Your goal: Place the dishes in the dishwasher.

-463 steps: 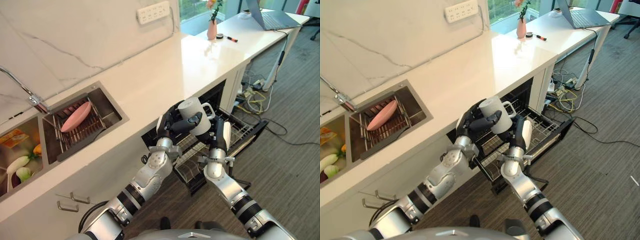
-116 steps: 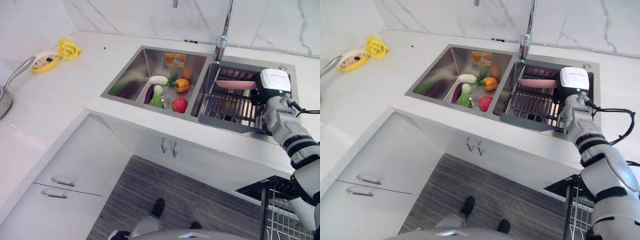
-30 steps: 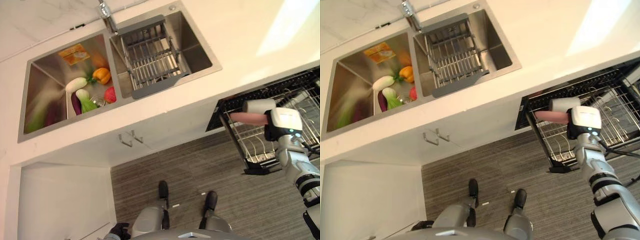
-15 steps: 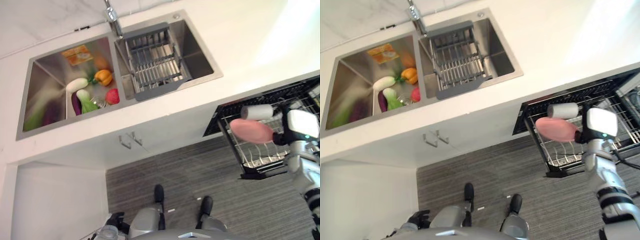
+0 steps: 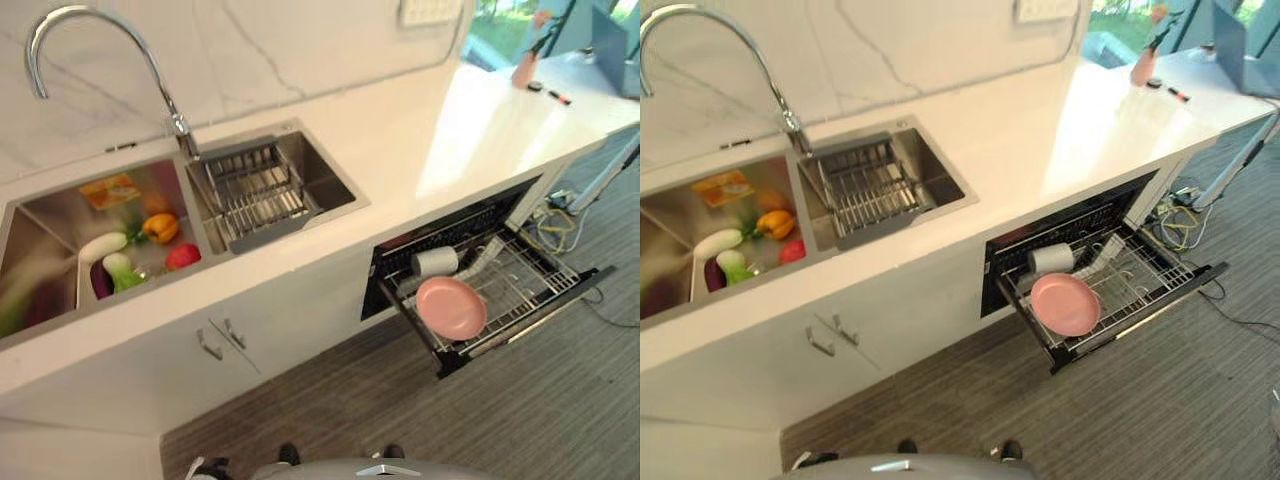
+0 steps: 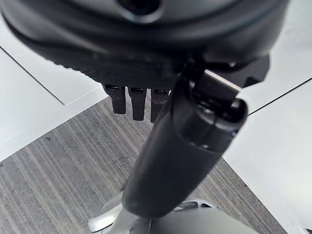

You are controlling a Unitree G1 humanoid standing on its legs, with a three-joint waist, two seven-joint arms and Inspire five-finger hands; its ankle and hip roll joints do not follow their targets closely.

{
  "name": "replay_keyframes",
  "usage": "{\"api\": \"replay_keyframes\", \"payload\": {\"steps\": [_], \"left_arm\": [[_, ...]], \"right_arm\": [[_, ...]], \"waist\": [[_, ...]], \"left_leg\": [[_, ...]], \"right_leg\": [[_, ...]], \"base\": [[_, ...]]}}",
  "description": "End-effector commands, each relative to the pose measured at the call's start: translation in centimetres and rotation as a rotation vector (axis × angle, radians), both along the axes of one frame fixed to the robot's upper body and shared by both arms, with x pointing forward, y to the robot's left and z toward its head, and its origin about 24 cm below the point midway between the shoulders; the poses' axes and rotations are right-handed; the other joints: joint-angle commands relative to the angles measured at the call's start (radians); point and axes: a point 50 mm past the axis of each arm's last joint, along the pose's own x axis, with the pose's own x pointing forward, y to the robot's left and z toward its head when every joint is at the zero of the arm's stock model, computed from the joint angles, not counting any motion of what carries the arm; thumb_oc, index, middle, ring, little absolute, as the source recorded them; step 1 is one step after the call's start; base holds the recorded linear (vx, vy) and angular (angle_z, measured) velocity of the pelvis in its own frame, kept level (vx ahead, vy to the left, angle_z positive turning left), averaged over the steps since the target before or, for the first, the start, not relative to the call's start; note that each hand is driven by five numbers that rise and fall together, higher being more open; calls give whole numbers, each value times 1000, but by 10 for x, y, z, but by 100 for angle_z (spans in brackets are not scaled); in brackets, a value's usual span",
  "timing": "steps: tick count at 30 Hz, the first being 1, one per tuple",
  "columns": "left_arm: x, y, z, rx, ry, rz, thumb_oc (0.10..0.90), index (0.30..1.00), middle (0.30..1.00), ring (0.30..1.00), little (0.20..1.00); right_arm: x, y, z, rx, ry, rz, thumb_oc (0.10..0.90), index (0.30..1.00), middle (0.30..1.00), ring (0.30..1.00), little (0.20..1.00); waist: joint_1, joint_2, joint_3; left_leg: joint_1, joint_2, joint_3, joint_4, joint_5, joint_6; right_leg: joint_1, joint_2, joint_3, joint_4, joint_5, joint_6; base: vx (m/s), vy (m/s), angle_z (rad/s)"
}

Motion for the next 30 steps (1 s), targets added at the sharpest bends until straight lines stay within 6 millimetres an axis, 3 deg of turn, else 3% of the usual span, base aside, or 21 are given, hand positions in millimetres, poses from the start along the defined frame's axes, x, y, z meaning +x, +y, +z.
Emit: {"api": "replay_keyframes", "payload": {"steps": [1, 2, 3, 5, 7, 9, 10, 12, 13, 16, 17, 18, 20, 22, 23, 27, 30], "left_arm": [[12, -9, -1, -15, -21, 31, 800, 900, 900, 900, 900], [11, -13, -2, -25, -22, 42, 800, 900, 900, 900, 900], [9, -17, -3, -36, -21, 60, 800, 900, 900, 900, 900], [6, -17, -3, -39, -15, 72, 800, 900, 900, 900, 900], [6, -17, -3, -38, -16, 73, 800, 900, 900, 900, 900], [2, -18, -4, -40, -12, 83, 800, 900, 900, 900, 900], [-1, -17, -4, -41, -5, 84, 800, 900, 900, 900, 900], [-5, -15, -4, -36, 3, 96, 800, 900, 900, 900, 900], [-5, -15, -4, -36, 3, 96, 800, 900, 900, 900, 900], [-7, -10, -3, -22, -3, 103, 800, 900, 900, 900, 900], [-8, -7, -3, -18, -9, 111, 800, 900, 900, 900, 900], [-8, -7, -2, -18, -10, 111, 800, 900, 900, 900, 900], [-1, -5, -1, -25, -47, 112, 800, 900, 900, 900, 900], [6, -8, 0, -43, -82, 95, 800, 900, 900, 900, 900], [6, -8, 0, -43, -82, 95, 800, 900, 900, 900, 900], [20, -18, 2, -80, -151, 30, 800, 900, 900, 900, 900], [19, -19, 2, -91, -160, 16, 800, 900, 900, 900, 900]], "right_arm": [[13, -9, 33, -96, -146, -38, 400, 300, 300, 300, 300], [-21, -11, -10, 31, -100, -170, 400, 300, 300, 300, 300], [-40, -3, -45, 143, -45, -233, 400, 300, 300, 300, 300], [-43, 11, -73, 243, 7, -224, 400, 300, 300, 300, 300], [-43, 12, -73, 244, 6, -223, 400, 300, 300, 300, 300], [-16, 43, -112, 423, 13, -135, 400, 300, 300, 300, 300], [-6, 53, -119, 467, 23, -93, 400, 300, 300, 300, 300], [16, 68, -128, 525, 37, -5, 400, 300, 300, 300, 300], [16, 68, -128, 525, 37, -5, 400, 300, 300, 300, 300], [51, 91, -136, 580, 108, 135, 400, 300, 300, 300, 300], [72, 100, -134, 582, 139, 208, 400, 300, 300, 300, 300], [72, 100, -134, 582, 138, 209, 400, 300, 300, 300, 300], [105, 105, -122, 585, 119, 257, 400, 300, 300, 300, 300], [123, 100, -107, 567, 86, 258, 400, 300, 300, 300, 300], [123, 100, -107, 567, 86, 258, 400, 300, 300, 300, 300], [162, 86, -58, 471, -5, 293, 400, 300, 300, 300, 300], [192, 88, -15, 350, -42, 391, 400, 300, 300, 300, 300]], "waist": [[10, -27, -4], [-2, -24, -3], [-8, -18, 0], [-9, -12, 4], [-11, -14, 2], [2, 2, 20], [10, 5, 22], [25, 14, 29], [25, 14, 29], [60, 25, 41], [83, 34, 49], [81, 33, 46], [128, 59, 76], [161, 89, 101], [161, 89, 101], [224, 157, 130], [261, 182, 138]], "left_leg": [[29, -15, -39, 5, -131, 38], [31, -12, -39, 4, -132, 36], [32, -12, -41, 4, -134, 37], [33, -12, -44, 4, -138, 36], [28, -14, -44, 4, -132, 36], [18, -17, -62, 4, -125, 33], [15, -19, -67, 4, -122, 32], [6, -23, -80, 4, -114, 28], [6, -23, -80, 4, -114, 28], [-20, -31, -112, 4, -97, 19], [-39, -40, -137, 4, -87, 15], [-44, -41, -138, 4, -84, 15], [-101, -58, -180, 14, -67, 10], [-154, -74, -206, 24, -50, 5], [-154, -74, -206, 24, -50, 5], [-224, -91, -250, 29, -29, -27], [-242, -96, -259, 24, -8, -37]], "right_leg": [[-47, -4, -3, 25, -29, 57], [-43, -2, -4, 25, -33, 55], [-43, -2, -5, 23, -34, 56], [-39, 0, -6, 23, -40, 56], [-43, -2, -6, 22, -36, 55], [-40, -5, -18, 23, -43, 51], [-38, -7, -25, 22, -44, 50], [-33, -10, -46, 20, -47, 47], [-33, -10, -46, 20, -47, 47], [-31, -18, -91, 18, -47, 42], [-31, -23, -121, 18, -48, 40], [-35, -25, -123, 17, -46, 40], [-48, -43, -176, 18, -44, 38], [-64, -60, -219, 19, -42, 36], [-64, -60, -219, 19, -42, 36], [-75, -73, -289, 25, -69, 33], [-73, -79, -328, 32, -76, 33]], "base": [[-3, -21, -4], [22, -39, -2], [38, -51, -6], [25, -29, -3], [-7, -15, -8], [2, -32, -13], [0, 0, 0], [6, -13, 11], [-3, -11, 33], [-6, -33, 58], [3, -33, 67], [-9, -26, 61], [-81, -24, 89], [-108, -10, 69], [-101, 11, 85], [-53, -22, 84], [-33, -1, 59]]}}
